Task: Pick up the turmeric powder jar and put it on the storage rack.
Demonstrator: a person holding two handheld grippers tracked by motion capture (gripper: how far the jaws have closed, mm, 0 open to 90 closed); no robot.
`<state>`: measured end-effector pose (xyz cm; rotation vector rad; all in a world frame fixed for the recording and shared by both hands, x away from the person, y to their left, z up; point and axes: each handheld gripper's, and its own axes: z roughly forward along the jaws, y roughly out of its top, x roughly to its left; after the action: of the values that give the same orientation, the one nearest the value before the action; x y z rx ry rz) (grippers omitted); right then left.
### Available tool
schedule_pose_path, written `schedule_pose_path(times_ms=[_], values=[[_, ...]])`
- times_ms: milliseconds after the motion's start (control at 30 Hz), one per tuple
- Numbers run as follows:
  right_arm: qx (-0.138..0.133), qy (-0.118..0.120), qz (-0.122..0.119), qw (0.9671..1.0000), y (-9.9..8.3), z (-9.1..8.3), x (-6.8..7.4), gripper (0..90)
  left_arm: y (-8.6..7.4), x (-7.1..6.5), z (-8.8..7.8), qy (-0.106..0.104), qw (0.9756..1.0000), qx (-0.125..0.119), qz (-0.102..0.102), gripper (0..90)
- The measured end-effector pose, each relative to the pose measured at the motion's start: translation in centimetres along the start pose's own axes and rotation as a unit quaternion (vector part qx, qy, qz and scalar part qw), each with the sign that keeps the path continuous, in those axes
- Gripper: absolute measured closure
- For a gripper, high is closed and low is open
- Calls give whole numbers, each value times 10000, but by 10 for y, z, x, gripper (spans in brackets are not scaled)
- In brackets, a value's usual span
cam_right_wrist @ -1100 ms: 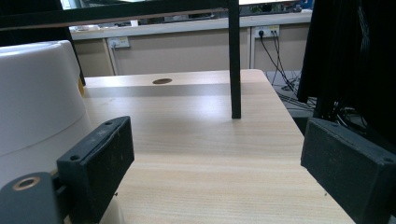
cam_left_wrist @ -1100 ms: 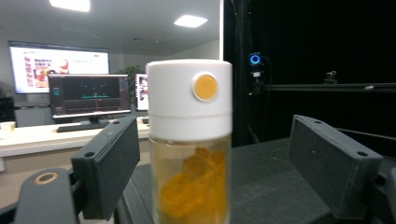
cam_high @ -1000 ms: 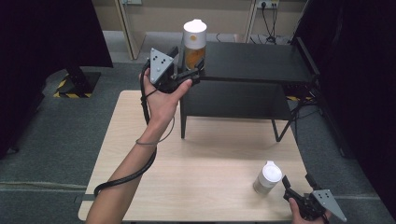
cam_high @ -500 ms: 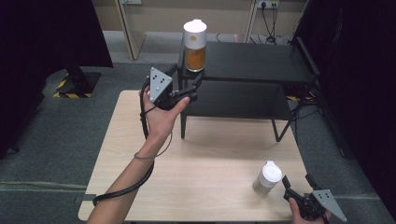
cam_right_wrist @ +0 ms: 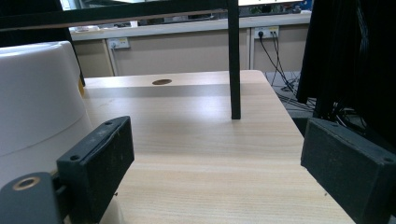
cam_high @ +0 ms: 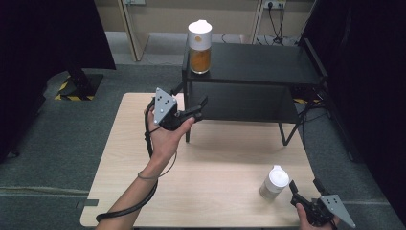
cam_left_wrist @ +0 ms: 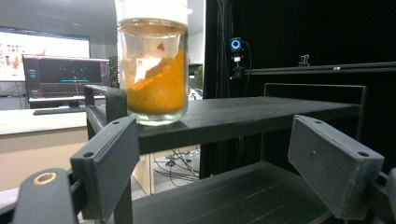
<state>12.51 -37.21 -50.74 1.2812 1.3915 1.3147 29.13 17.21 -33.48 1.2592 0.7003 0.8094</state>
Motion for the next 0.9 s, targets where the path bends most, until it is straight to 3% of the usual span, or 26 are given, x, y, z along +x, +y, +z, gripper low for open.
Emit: schedule_pose_path(times_ms=[267,500,633,900], values=[[2,-1,-6,10000,0,0,0,99,-14,-4,-11,-53,10000,54,-7,160],[-6,-6,-11,10000,0,0,0,99,-29,-2,-17,-93,9995,170,-233,160],[-5,-9,-15,10000,0,0,1,99,-38,-1,-21,-68,9994,216,-257,159],[-3,-11,-28,10000,0,0,1,99,-57,-8,-30,-114,9996,276,-16,156]])
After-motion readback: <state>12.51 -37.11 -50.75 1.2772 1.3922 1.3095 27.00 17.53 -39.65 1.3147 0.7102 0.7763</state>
